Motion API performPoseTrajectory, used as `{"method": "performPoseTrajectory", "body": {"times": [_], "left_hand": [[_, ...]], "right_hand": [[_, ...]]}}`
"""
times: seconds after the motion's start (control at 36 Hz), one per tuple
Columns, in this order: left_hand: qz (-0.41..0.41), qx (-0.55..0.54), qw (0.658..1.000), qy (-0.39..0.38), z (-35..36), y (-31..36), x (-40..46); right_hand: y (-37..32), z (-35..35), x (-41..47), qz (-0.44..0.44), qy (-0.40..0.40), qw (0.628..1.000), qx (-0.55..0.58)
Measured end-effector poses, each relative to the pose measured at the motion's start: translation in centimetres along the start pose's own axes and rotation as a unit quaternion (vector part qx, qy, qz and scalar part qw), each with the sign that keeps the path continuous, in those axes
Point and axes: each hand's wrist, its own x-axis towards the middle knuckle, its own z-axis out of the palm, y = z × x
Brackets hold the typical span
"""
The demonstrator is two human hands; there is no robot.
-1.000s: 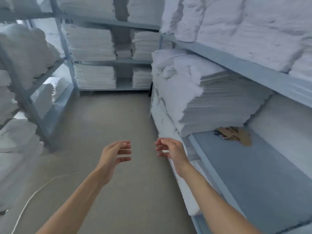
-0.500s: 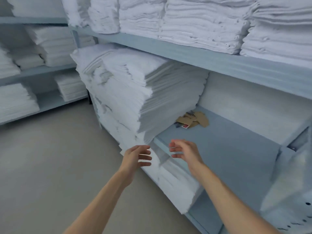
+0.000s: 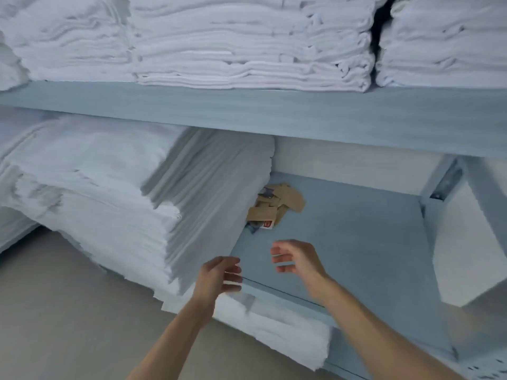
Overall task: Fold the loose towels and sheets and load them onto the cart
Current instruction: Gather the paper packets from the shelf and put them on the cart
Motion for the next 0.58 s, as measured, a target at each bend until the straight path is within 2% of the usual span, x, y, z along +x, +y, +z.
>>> {"method": "performPoseTrajectory", "body": {"times": [0.17,0.31,0.44,0.58], "left_hand": [[-0.013,0.04,0.996,-0.078,3.4,0.0,7.5],[-0.005,0.121,0.983,-0.139,7.0,-3.6,12.5],[0.016,0.208,0.965,-0.158,9.8,-9.2,14.1],[0.077,0.21,0.968,-0.111,11.2,-11.7,17.0]], "right_hand": [[1.1,0.5,3.6,0.027,0.073,0.997,0.007],[4.9,-0.9,5.6,0.06,0.12,0.991,-0.024],[9.9,-3.4,7.5,0.083,0.152,0.98,-0.098],[13.0,-5.4,11.1,0.024,0.198,0.964,-0.176]]}}
